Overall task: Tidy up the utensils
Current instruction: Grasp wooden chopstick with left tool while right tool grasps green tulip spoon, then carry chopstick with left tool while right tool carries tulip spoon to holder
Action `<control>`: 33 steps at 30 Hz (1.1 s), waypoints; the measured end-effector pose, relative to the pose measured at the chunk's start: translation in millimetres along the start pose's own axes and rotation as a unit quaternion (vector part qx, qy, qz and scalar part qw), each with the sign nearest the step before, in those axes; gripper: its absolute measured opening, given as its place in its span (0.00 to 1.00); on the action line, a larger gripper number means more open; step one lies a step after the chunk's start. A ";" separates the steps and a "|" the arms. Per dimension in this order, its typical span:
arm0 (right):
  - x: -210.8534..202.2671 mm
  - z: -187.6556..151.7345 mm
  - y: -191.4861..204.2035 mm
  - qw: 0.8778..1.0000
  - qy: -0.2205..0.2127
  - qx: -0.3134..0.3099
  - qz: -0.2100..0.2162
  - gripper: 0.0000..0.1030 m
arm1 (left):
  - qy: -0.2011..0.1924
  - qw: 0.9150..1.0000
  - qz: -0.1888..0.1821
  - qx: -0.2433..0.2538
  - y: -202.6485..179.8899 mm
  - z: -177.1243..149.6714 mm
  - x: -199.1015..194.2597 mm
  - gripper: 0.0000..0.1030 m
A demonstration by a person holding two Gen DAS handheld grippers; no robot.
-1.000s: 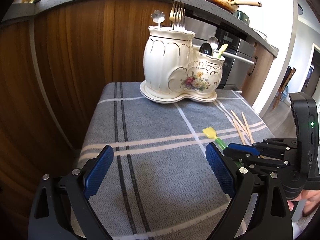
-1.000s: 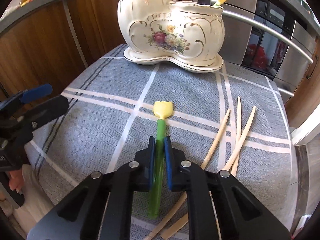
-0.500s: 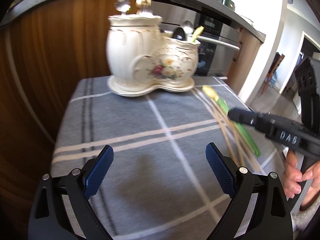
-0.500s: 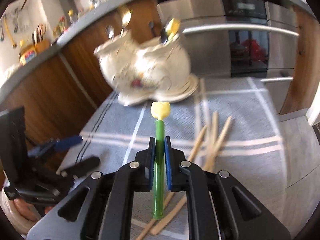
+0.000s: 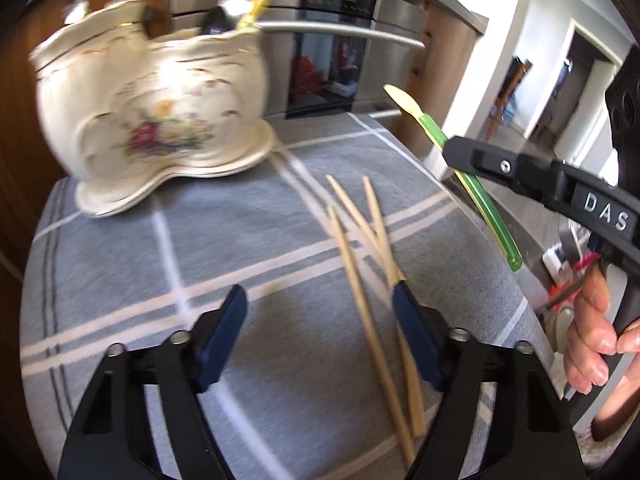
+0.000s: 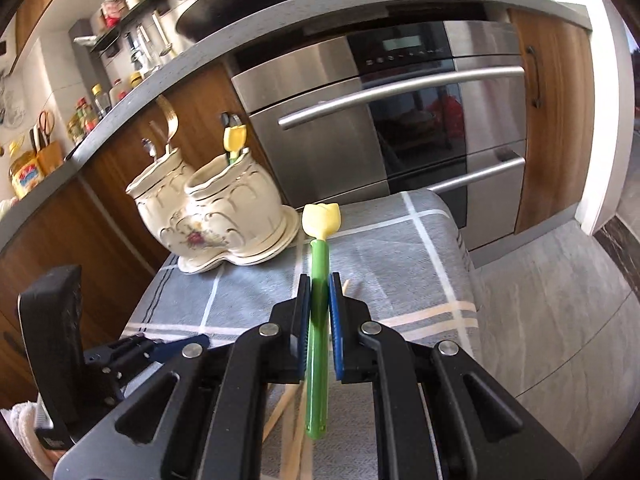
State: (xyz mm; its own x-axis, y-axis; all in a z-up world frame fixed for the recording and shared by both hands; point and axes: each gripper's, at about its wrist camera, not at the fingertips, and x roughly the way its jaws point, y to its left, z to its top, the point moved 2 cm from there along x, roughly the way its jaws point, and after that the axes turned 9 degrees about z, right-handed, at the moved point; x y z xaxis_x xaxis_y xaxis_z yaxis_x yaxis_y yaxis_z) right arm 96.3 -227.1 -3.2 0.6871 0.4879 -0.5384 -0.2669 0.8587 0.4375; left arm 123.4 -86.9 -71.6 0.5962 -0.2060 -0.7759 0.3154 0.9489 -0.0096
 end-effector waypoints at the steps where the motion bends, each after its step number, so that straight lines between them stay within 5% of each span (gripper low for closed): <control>1: 0.7 -0.5 -1.2 1.000 0.001 0.002 0.000 0.09 | 0.003 1.000 -0.001 0.005 -3.2 0.4 2.6 0.57; 14: -2.7 -2.6 -8.7 1.000 0.002 0.013 0.007 0.09 | 0.023 0.994 0.057 0.094 -37.3 1.0 12.6 0.08; 23: -4.2 -2.7 -8.0 1.000 -0.003 0.008 0.007 0.09 | 0.012 0.998 0.032 0.044 -10.7 3.8 3.0 0.05; 33: 1.6 -2.2 3.3 1.000 0.000 0.004 0.017 0.09 | -0.077 0.996 0.025 -0.021 36.1 23.2 -65.3 0.05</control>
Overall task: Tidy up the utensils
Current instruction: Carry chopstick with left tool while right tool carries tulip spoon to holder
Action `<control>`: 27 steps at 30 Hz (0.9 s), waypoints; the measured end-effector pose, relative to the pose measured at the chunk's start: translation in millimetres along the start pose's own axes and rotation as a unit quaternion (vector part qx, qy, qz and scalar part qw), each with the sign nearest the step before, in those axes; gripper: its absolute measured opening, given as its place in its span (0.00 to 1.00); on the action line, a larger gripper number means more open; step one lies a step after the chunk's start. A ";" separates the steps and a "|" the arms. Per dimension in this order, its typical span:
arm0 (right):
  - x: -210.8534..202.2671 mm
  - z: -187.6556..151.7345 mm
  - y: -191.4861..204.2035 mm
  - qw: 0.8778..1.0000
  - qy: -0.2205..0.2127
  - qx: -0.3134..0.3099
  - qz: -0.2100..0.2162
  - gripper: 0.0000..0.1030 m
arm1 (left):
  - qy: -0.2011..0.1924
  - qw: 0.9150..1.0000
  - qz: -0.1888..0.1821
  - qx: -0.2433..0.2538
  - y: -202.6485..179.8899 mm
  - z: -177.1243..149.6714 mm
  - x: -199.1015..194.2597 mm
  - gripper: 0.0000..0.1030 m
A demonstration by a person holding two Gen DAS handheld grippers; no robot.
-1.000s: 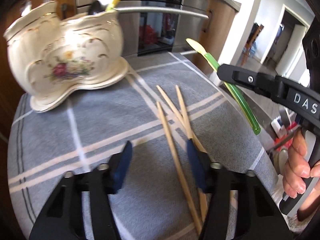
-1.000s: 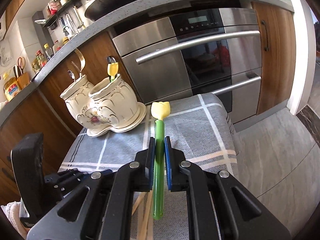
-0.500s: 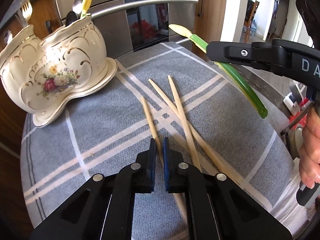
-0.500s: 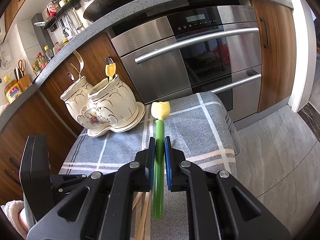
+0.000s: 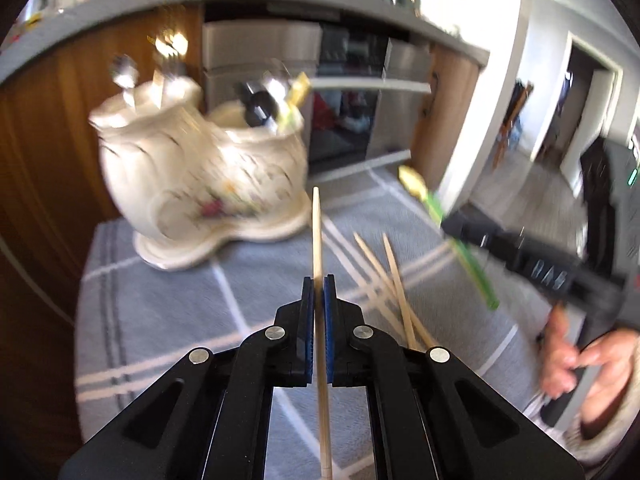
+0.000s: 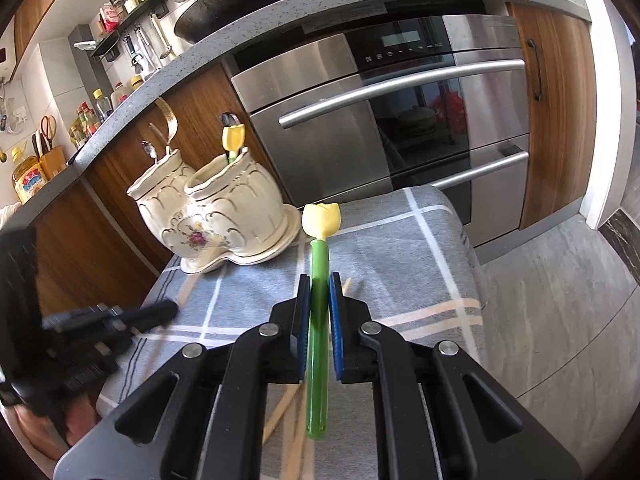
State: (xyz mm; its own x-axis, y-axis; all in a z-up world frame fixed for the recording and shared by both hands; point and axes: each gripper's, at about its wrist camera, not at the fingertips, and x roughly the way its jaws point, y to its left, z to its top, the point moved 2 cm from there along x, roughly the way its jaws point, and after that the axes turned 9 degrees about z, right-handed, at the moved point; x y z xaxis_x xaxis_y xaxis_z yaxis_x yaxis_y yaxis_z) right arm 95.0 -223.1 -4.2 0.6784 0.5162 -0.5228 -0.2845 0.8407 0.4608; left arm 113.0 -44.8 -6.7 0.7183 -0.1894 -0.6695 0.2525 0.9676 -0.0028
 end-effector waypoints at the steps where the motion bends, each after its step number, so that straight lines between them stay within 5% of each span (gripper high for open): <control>1: 0.6 1.6 2.5 1.000 -0.001 -0.001 0.003 0.09 | -0.014 1.000 0.000 -0.010 9.3 6.9 -9.9 0.05; 14: 30.1 75.3 55.9 0.997 -0.047 -0.034 0.060 0.09 | -0.135 0.987 0.037 -0.074 82.8 99.3 -56.5 0.05; 27: 83.2 128.5 76.6 0.988 -0.097 -0.051 0.109 0.09 | -0.208 0.969 0.069 -0.111 118.9 162.1 -13.3 0.05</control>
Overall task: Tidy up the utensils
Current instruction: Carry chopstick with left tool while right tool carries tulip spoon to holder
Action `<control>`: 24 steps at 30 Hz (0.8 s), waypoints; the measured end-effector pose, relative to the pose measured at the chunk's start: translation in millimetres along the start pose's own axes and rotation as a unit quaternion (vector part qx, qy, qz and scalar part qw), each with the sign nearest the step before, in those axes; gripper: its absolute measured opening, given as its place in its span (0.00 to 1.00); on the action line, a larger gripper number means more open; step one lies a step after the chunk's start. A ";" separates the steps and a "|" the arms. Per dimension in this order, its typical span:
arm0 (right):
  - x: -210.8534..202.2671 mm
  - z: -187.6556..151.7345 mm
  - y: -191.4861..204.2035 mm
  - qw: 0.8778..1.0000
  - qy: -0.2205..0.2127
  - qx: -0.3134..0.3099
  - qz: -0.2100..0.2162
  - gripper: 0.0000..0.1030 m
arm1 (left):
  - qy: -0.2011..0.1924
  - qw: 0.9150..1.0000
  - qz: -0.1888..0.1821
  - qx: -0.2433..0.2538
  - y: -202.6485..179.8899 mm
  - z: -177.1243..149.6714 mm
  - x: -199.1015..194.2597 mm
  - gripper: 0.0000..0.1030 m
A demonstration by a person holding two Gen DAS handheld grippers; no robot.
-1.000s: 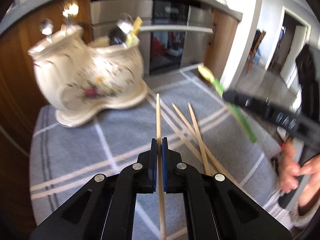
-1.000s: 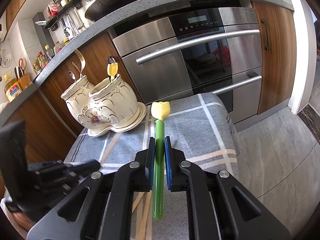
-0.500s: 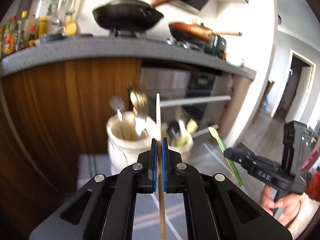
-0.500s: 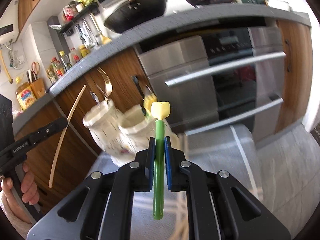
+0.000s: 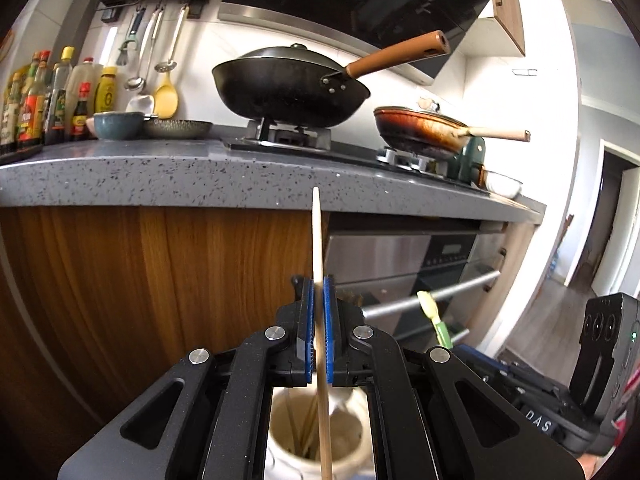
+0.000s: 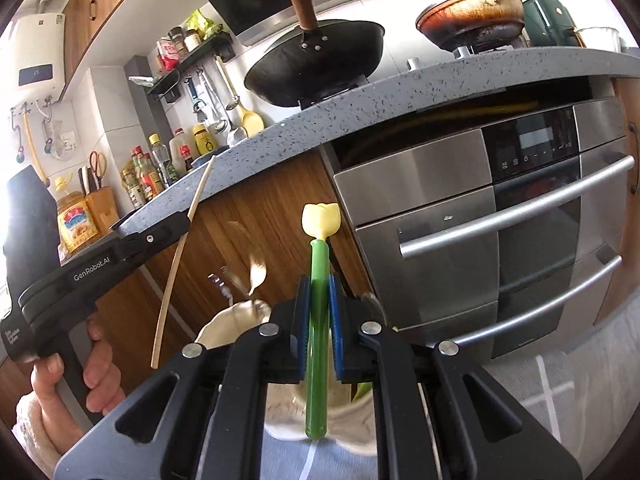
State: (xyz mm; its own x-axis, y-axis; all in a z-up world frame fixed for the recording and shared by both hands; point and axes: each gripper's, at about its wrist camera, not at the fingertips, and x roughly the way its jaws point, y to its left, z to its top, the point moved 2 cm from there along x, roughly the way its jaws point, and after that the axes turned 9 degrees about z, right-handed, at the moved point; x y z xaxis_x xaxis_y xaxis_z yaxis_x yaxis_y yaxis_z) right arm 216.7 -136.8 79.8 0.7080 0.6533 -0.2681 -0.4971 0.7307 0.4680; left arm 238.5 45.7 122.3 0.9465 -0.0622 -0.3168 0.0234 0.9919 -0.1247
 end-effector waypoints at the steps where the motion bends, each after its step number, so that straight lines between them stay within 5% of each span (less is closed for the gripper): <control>1: 4.2 0.8 -2.4 1.000 0.000 0.006 0.004 0.09 | -0.001 1.000 -0.001 -0.002 0.0 -0.7 3.7 0.05; 12: 28.3 -11.5 -19.4 1.000 -0.007 0.015 0.016 0.09 | -0.028 0.999 0.016 -0.010 3.8 -16.4 33.9 0.05; 24: 16.6 -24.0 -4.9 0.998 -0.038 -0.046 0.008 0.09 | -0.049 0.999 0.005 0.014 12.3 -38.4 4.1 0.05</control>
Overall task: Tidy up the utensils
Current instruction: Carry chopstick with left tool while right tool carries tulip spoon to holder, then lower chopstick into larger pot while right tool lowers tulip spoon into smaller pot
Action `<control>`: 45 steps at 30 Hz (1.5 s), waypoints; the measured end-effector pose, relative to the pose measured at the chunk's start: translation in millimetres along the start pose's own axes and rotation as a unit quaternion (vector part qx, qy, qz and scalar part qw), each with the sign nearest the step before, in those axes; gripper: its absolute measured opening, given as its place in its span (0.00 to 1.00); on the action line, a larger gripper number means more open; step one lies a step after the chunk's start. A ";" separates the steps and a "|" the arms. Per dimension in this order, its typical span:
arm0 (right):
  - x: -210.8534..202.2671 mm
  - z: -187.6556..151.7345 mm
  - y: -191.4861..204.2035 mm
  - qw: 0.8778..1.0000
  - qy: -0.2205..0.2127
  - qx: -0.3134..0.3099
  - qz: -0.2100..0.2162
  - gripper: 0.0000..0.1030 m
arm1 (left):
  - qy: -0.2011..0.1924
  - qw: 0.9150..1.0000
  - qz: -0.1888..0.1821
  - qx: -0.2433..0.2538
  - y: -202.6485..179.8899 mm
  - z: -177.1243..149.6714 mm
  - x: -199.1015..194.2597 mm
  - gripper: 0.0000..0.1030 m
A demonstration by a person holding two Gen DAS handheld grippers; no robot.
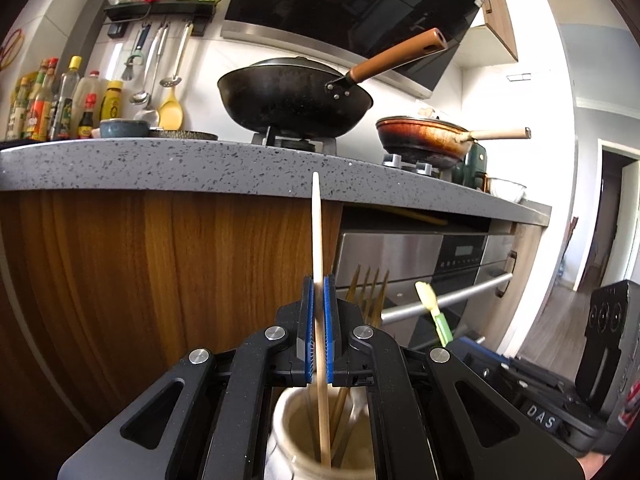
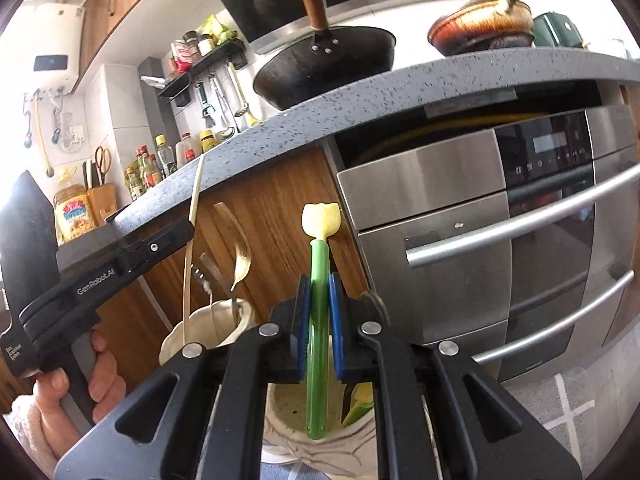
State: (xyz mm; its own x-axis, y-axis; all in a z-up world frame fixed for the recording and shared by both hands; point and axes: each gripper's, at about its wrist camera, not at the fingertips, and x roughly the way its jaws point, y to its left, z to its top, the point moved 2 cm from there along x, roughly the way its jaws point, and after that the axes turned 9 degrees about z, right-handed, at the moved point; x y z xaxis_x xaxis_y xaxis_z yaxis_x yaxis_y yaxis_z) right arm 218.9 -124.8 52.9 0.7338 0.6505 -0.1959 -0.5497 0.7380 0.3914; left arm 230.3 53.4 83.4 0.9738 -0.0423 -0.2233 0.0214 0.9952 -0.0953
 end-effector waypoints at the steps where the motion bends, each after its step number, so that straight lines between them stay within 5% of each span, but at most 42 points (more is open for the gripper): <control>1: -1.8 -1.6 3.1 1.000 -0.001 -0.009 -0.003 0.09 | 0.001 1.000 -0.001 0.000 1.4 -1.5 -2.4 0.05; 29: 13.3 -21.5 15.5 0.998 -0.001 -0.058 -0.020 0.09 | 0.048 0.997 -0.030 -0.043 15.5 -40.5 -16.5 0.05; 45: 19.6 -5.2 -17.4 0.995 -0.008 0.077 0.060 0.09 | 0.041 0.997 -0.041 -0.060 22.0 -39.0 -15.7 0.05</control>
State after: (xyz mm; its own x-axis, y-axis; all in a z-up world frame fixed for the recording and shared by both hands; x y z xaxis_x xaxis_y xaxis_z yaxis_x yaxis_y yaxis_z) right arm 240.8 -124.0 37.6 0.6737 0.7282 -0.1260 -0.5671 0.6187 0.5437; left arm 206.7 72.5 47.0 0.9480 -0.1348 -0.2883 0.0680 0.9708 -0.2301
